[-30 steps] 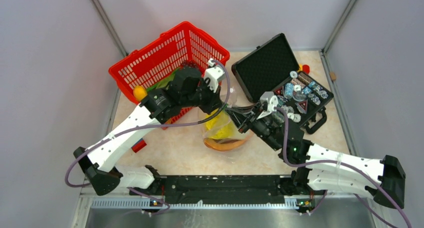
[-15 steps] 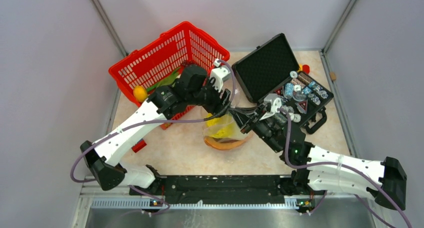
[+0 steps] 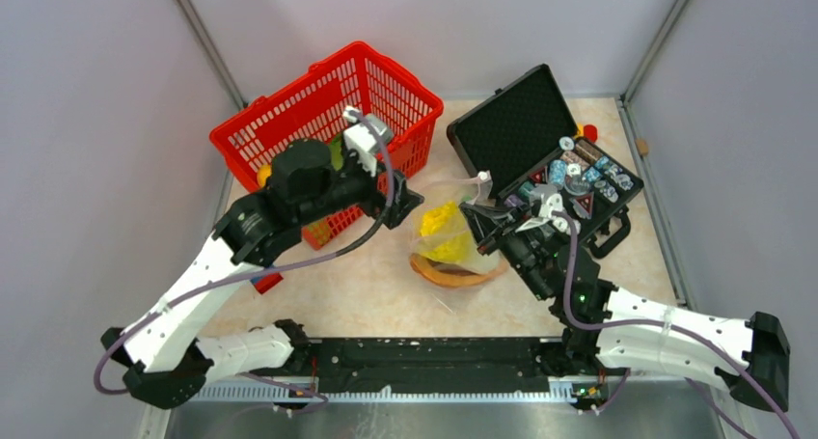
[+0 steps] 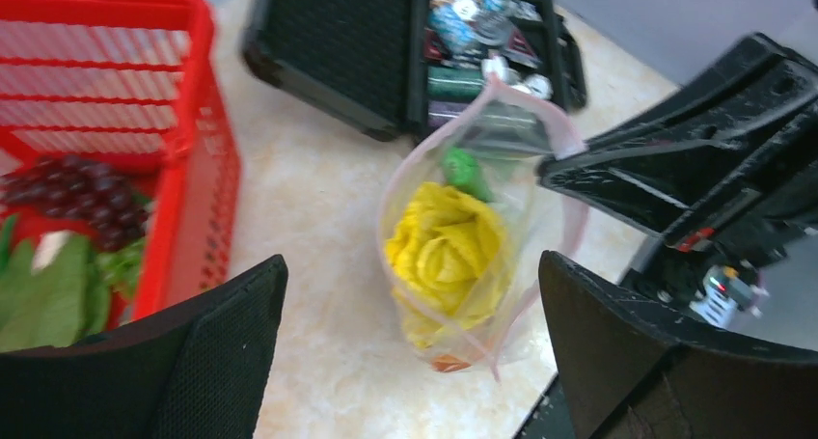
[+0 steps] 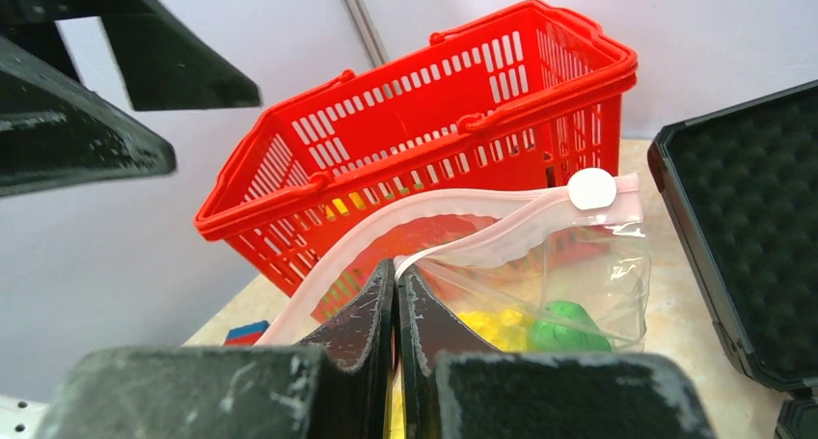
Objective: Place the food in the zip-top bag and seal the zipper
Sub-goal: Place the fake vegetable in the zipper food storage bag, then pick up the fake vegetable from the bin.
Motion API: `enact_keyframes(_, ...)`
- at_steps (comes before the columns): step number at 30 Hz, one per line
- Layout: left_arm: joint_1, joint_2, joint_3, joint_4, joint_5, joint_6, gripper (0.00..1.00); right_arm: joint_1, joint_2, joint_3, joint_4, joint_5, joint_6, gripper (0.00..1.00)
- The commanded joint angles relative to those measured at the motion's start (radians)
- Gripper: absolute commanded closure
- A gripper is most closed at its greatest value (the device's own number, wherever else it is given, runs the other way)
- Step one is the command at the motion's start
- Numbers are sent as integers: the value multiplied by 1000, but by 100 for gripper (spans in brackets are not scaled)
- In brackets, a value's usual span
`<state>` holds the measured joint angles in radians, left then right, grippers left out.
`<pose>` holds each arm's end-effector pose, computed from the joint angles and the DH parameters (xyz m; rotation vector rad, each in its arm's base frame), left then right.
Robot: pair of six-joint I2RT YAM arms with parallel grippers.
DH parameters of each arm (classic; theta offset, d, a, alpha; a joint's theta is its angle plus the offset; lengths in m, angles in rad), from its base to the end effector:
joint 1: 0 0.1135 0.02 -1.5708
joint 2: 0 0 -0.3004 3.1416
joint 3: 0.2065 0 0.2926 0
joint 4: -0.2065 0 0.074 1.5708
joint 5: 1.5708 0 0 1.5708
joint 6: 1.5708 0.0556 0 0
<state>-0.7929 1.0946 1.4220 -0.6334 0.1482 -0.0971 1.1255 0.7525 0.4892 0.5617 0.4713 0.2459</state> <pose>0.1746 -0.1890 0.4905 0.7606 1.7878 -0.7419 0.1136 0.1795 0.3385 -0.1698 1.3461 0.8663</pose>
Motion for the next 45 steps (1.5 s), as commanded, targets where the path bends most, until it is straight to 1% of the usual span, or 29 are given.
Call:
enact_keyframes(1,12,-95,-60,75,-256,8,1,5,-37,15,53,30,-12,100)
enact_keyframes(5,95,-137,-95,71,-350,-15,1,5,-35,23,39,20,-18,100)
enact_keyframes(6,135,-134,-89,48,-366,-38,1,6,-36,24,41,17,-18,100)
enact_keyframes(7,200,-128,-80,21,-356,-59,1,7,-36,24,42,14,-18,100)
enact_keyframes(9,336,-125,-89,-3,-288,-64,1,5,-36,26,35,5,-16,100)
enact_keyframes(11,431,-111,-96,-14,-255,-56,1,7,-34,37,17,-5,-14,100)
enact_keyframes(13,499,-81,-94,-20,-218,-53,1,6,-30,49,-4,-10,-14,100)
enact_keyframes(15,571,-33,-86,-29,-125,-45,1,6,-27,52,-4,-12,-17,100)
enact_keyframes(18,660,66,-39,-109,-24,8,1,5,-24,58,-2,-25,-30,100)
enact_keyframes(19,682,97,-20,-139,-27,17,1,6,-22,61,-8,-31,-33,100)
enact_keyframes(23,704,165,-18,-166,-49,81,1,6,-20,74,-33,-57,-45,100)
enact_keyframes(25,706,200,-9,-190,-22,121,1,7,-21,74,-29,-65,-50,100)
enact_keyframes(28,720,263,27,-241,71,186,1,5,-19,75,-25,-63,-54,100)
enact_keyframes(29,727,289,48,-255,83,198,1,5,-20,77,-28,-61,-53,100)
enact_keyframes(33,756,405,178,-349,127,213,1,7,-21,81,-37,-64,-43,100)
enact_keyframes(36,758,479,208,-384,171,215,4,6,-25,84,-51,-64,-41,100)
enact_keyframes(38,757,522,211,-403,188,220,3,5,-26,81,-51,-58,-42,100)
enact_keyframes(40,760,551,191,-381,173,211,1,6,-30,82,-53,-57,-41,100)
enact_keyframes(42,766,564,154,-332,196,201,1,6,-30,81,-54,-57,-40,100)
enact_keyframes(45,766,584,138,-305,210,190,1,5,-31,84,-64,-60,-37,100)
